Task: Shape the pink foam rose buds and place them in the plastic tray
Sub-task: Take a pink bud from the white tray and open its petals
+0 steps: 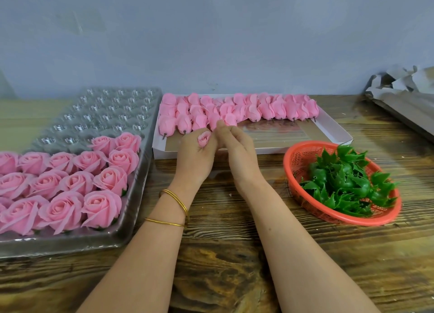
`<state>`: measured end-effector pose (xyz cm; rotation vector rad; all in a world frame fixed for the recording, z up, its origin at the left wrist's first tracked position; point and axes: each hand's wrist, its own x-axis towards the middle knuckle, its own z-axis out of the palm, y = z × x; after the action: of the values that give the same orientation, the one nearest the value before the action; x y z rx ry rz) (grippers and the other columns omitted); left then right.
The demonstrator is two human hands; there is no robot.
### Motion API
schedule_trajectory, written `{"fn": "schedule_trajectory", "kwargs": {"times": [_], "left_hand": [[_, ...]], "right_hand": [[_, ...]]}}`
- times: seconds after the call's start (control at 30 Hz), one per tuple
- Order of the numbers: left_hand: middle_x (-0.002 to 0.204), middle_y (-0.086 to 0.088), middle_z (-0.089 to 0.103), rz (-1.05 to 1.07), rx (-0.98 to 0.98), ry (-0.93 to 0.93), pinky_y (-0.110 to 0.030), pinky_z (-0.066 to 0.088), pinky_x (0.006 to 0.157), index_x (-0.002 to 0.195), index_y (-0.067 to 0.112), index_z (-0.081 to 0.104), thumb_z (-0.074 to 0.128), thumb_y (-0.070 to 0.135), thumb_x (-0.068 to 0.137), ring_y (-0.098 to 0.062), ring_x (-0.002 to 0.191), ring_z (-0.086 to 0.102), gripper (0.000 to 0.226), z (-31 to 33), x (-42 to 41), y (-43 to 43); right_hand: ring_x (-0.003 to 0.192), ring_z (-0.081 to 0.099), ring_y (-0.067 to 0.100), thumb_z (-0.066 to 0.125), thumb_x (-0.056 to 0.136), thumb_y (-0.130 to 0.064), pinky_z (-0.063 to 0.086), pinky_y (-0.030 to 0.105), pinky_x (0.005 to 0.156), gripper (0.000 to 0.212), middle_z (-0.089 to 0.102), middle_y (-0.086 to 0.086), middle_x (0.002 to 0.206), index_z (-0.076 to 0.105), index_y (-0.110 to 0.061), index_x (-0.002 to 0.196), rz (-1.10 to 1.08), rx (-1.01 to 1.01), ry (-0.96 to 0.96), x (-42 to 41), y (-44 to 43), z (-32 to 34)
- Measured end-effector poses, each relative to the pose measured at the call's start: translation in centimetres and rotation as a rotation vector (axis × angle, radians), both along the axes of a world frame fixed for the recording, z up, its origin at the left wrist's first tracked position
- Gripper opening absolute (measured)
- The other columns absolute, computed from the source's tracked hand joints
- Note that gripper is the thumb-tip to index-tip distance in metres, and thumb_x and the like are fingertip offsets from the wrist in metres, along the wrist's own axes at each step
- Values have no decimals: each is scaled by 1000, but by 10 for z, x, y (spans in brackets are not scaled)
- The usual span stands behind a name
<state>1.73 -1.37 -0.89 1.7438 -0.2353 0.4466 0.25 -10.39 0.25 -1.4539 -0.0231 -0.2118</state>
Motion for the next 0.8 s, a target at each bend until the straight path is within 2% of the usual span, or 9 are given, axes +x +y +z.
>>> {"fn": "schedule_trajectory", "kwargs": {"times": [0.07,0.1,0.2,0.27,0.33,0.5,0.6,0.7,0.8], "left_hand": [[51,1,48,1,-18,-1,-33,36,49,56,11,47,54,26,98,-11,52,42,45,1,-1,1],[52,2,51,-3,-38,-2,-31,39,51,57,9,50,54,29,98,-13,52,45,45,2,0,1],[72,-27,62,12,-111,-6,-49,52,65,74,-8,60,53,31,98,-40,69,58,46,2,2,2],[77,-31,62,32,-192,13,-57,53,71,70,1,60,54,32,97,-42,73,61,41,2,3,3],[80,-32,62,24,-263,54,-58,54,73,68,12,57,55,34,95,-45,78,63,35,4,2,3],[58,-3,58,-17,-419,151,-31,52,57,55,25,57,60,32,91,-18,60,60,37,2,6,1],[57,-3,60,-59,-478,174,-27,52,54,55,24,64,61,30,92,-17,58,62,38,0,8,1],[58,-1,64,-108,-509,184,-26,53,52,58,24,68,63,35,88,-14,57,65,33,0,9,2],[58,0,63,-116,-518,192,-26,53,53,57,24,66,65,36,86,-14,58,64,31,-1,11,2]], "right_hand": [[87,66,25,49,102,-29,55,33,77,35,69,23,95,66,1,98,-16,26,30,2,0,-1],[89,67,29,47,103,-29,55,37,79,37,70,23,98,66,2,101,-27,27,37,2,0,-1],[80,63,30,45,103,-17,53,43,80,28,67,16,85,64,-1,90,-31,5,33,4,1,-2],[74,59,20,45,98,2,52,36,75,21,62,9,78,60,-5,85,17,16,26,5,1,-2],[71,61,14,46,87,17,53,26,72,28,63,6,76,60,-7,83,62,-5,16,4,0,-1],[63,58,-6,59,73,24,49,12,64,33,61,-1,76,60,-3,92,168,-175,-81,0,3,-6],[64,55,-6,65,72,23,47,10,67,35,60,-1,78,60,0,98,162,-207,-124,1,5,-10],[65,55,-4,66,73,21,48,12,67,37,59,-2,79,56,-9,92,140,-198,-129,3,6,-12],[65,54,-3,66,74,20,47,12,67,36,59,-3,79,56,-9,91,136,-215,-141,4,5,-13]]}}
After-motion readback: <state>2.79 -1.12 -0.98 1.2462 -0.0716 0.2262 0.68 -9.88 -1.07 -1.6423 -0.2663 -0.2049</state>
